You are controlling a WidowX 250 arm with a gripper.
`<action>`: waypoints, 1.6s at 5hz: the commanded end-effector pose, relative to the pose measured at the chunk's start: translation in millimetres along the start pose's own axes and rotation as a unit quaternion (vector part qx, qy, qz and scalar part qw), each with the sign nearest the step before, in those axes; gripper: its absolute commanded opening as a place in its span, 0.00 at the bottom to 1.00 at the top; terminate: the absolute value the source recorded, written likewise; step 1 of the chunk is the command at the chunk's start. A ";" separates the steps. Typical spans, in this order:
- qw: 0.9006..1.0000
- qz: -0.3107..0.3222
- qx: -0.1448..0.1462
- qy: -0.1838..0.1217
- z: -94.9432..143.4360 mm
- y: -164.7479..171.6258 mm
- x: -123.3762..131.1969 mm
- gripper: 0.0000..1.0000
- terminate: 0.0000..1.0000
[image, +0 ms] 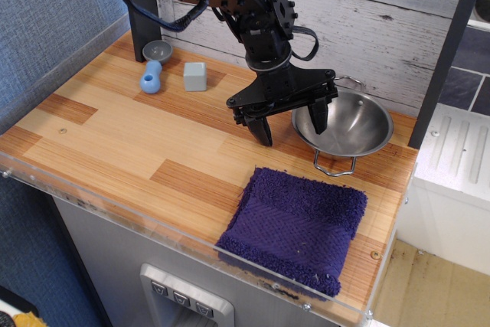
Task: Slide the silver pan in front of the cube.
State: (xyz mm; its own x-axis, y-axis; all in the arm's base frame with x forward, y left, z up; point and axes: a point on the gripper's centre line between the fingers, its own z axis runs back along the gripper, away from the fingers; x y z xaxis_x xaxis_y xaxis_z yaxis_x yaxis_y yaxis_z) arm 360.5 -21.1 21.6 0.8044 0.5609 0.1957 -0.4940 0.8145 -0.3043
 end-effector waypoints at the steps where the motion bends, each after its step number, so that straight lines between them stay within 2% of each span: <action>1: 0.999 -0.003 -0.012 -0.029 12.6 -2.0 2.0 0.00 0.00; 2: 1.000 -0.008 -0.005 -0.029 13.1 0.4 -2.4 0.00 0.00; 5: 0.999 -0.013 -0.015 -0.036 19.5 -1.2 -1.5 0.00 0.00; 6: 0.999 0.001 -0.015 -0.052 34.3 -2.8 2.7 0.00 0.00; 7: 0.995 0.054 0.009 -0.087 61.8 3.4 4.3 0.00 0.00; 8: 0.991 0.078 0.023 -0.106 85.1 17.2 5.6 0.00 0.00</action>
State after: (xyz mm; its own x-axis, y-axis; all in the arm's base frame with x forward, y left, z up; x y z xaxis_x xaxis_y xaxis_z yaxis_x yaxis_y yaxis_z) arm 325.9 4.2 81.8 0.6577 0.6883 0.3061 -0.6305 0.7253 -0.2762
